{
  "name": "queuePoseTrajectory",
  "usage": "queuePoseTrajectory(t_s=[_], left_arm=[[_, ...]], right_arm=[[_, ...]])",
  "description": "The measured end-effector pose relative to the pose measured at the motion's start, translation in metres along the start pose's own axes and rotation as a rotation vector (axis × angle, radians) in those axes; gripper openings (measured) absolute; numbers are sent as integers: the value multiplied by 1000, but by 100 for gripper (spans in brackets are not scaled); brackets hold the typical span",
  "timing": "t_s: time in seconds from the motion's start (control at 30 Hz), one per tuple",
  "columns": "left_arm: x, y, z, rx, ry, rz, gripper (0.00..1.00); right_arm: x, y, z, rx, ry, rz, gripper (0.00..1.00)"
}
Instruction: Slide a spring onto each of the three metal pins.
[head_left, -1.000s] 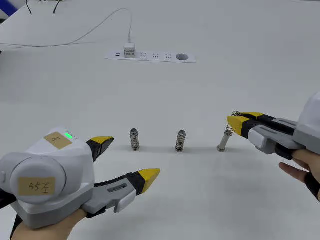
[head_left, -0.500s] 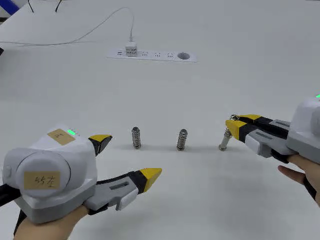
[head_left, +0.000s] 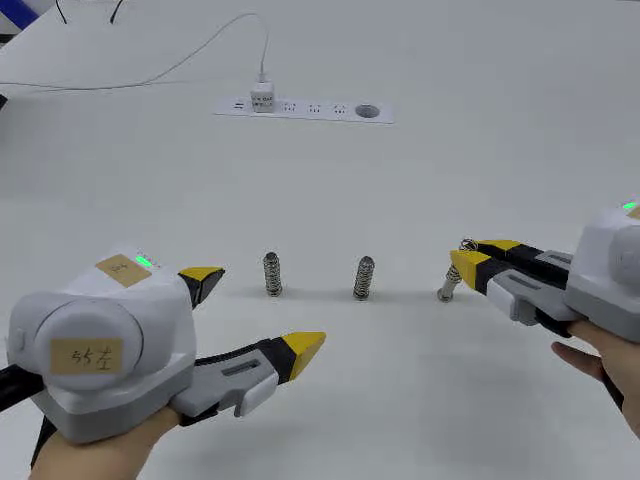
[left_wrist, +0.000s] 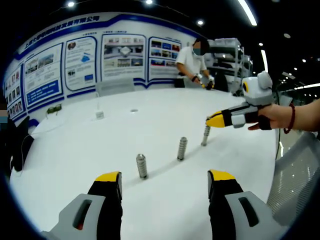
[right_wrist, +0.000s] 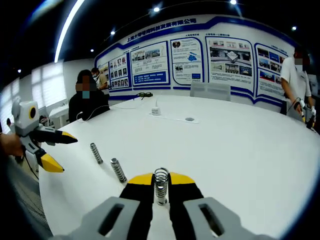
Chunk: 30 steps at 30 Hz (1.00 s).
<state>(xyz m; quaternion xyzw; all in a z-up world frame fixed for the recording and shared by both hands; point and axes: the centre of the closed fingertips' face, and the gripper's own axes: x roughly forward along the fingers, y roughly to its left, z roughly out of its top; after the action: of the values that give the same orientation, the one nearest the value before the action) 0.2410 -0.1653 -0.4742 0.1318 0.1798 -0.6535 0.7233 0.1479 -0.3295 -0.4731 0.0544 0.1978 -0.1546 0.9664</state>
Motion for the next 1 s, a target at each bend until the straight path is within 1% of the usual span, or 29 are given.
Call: queuePoseTrajectory(t_s=[0.43,0.53,0.63,0.77,0.8,0.87,1.0], left_arm=[[0,0,1,-2,-6,1,70],[0,0,0,-1,-1,1,70],[0,0,1,-8,-9,1,70],[0,1,0,-1,-2,7,71],[0,1,0,1,-2,7,71],[0,1,0,2,-3,10,71],[-1,1,-1,8,4,12,71]], right_arm=[[6,3,-19,-2,37,-1,12],[7,2,-23,-2,43,-4,12],[8,2,-27,5,48,-4,12],[8,1,-31,10,56,-6,12],[8,1,-30,14,47,-7,12],[8,1,-30,19,47,-7,12],[8,1,-30,16,57,-10,12]])
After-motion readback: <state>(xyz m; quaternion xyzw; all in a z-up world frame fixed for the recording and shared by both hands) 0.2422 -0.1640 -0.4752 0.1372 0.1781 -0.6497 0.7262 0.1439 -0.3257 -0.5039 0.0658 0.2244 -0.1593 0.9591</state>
